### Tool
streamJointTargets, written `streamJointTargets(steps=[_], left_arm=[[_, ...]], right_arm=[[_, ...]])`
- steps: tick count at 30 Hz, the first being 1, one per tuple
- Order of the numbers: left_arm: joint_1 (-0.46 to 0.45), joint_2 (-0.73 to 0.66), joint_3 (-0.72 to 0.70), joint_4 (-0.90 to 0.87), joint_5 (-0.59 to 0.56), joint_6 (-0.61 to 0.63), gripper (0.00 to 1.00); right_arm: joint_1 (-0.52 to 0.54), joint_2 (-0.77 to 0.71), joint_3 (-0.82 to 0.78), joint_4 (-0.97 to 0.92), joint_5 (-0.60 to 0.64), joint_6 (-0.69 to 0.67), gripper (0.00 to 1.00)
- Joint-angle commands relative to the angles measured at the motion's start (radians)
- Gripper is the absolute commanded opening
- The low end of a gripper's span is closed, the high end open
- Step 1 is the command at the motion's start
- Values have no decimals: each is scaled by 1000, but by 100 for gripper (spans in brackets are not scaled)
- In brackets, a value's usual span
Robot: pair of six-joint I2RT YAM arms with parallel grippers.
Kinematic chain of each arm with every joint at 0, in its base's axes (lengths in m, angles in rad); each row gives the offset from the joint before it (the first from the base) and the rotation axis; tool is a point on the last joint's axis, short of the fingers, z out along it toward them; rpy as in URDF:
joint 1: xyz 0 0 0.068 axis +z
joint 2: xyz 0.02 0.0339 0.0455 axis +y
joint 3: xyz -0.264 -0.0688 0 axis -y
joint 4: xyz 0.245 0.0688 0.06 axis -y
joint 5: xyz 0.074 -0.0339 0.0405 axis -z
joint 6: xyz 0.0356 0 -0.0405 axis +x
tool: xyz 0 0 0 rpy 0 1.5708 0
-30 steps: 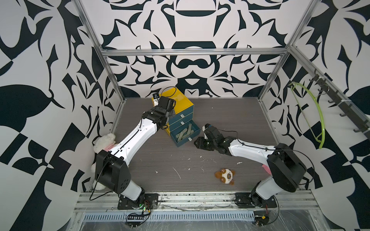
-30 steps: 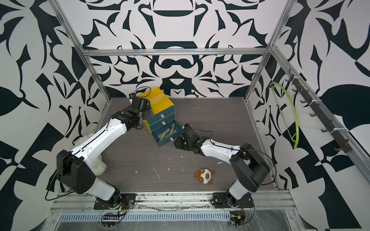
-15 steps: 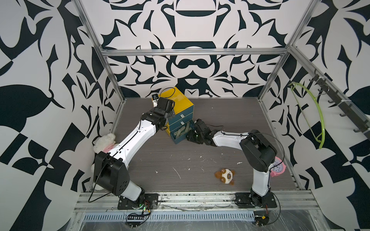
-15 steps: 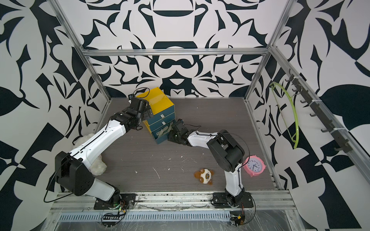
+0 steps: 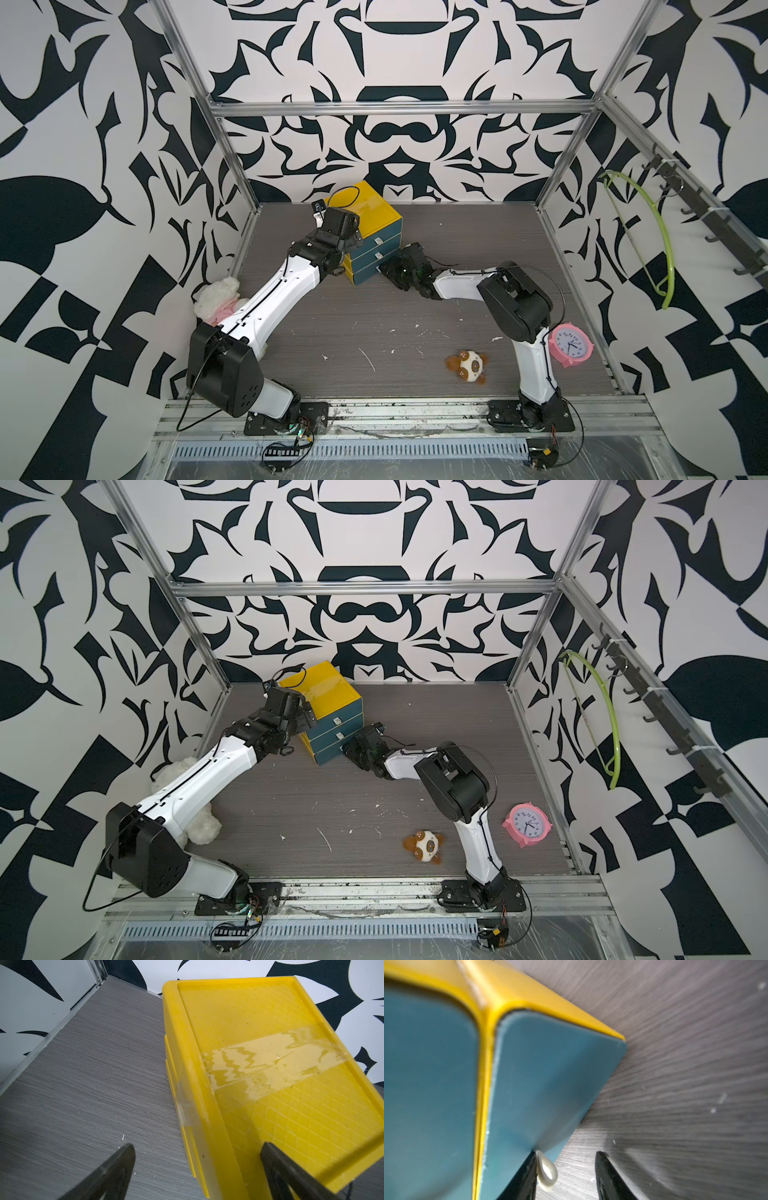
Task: Place the fruit knives into the drawer by color
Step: Close the drawer in the storage box, then reset both arms
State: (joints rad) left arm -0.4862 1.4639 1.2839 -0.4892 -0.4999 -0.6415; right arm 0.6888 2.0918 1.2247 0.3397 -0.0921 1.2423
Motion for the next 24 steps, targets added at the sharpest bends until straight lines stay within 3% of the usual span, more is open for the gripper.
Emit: streamJointTargets(steps=[1, 11, 15, 20, 24], left_arm=[[1, 10, -46, -106, 38, 11, 99], [1, -47, -21, -123, 28, 19, 99], [1, -180, -48, -76, 63, 22, 99], [0, -427, -213, 76, 102, 49, 99], [0, -493, -300, 88, 83, 111, 99]], right_arm=[[-2, -7, 52, 68, 19, 55, 48], [12, -142, -56, 76, 39, 23, 49], [42, -303, -112, -65, 57, -80, 50], [49, -546, -226, -209, 100, -233, 50], [49, -744, -324, -321, 176, -345, 51]])
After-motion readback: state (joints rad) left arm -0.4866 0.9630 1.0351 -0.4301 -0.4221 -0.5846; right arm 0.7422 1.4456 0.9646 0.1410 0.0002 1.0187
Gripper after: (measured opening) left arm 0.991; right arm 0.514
